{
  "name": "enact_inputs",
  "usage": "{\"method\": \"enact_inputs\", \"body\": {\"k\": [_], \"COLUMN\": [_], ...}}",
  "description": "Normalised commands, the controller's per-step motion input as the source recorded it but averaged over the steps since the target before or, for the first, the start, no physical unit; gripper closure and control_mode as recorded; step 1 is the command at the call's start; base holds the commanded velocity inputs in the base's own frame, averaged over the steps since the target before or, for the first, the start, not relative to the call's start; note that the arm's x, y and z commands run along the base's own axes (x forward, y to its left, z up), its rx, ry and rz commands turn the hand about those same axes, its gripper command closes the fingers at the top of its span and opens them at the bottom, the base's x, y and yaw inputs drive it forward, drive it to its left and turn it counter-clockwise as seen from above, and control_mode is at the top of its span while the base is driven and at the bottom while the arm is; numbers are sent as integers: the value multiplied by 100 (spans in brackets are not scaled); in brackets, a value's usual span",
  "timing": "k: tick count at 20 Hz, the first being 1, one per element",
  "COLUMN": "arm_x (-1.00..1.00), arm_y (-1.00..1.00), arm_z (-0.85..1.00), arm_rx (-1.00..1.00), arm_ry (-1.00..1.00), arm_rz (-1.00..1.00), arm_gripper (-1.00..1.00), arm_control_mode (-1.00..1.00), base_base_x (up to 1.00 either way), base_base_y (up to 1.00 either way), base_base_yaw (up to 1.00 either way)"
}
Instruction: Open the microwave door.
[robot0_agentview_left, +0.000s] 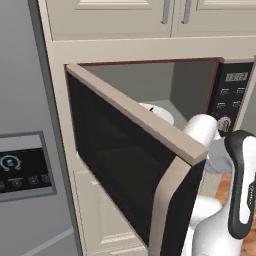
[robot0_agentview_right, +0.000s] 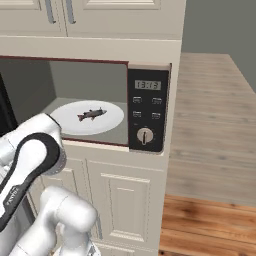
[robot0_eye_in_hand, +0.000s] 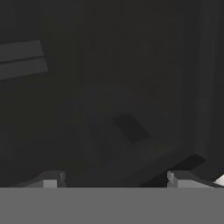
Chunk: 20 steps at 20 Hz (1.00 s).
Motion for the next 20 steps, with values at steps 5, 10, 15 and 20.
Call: {"method": "enact_inputs", "body": {"k": [5,10,15,20], "arm_x": [-23,0,-2,0], "arm_y": [100,100,52,0], "arm_z": [-4,-25,-12,0], "arm_rx": [6,5,9,0], "arm_ry": [-8,-11,-4,0], "arm_rz": [1,0,-2,0], "arm_gripper": [-100,-100,-100,-100], "arm_control_mode": [-100,-100,-100,-100], "base_base_x": [0,0,0,0], "base_base_y": [0,0,0,0], "base_base_yaw": [0,0,0,0]}}
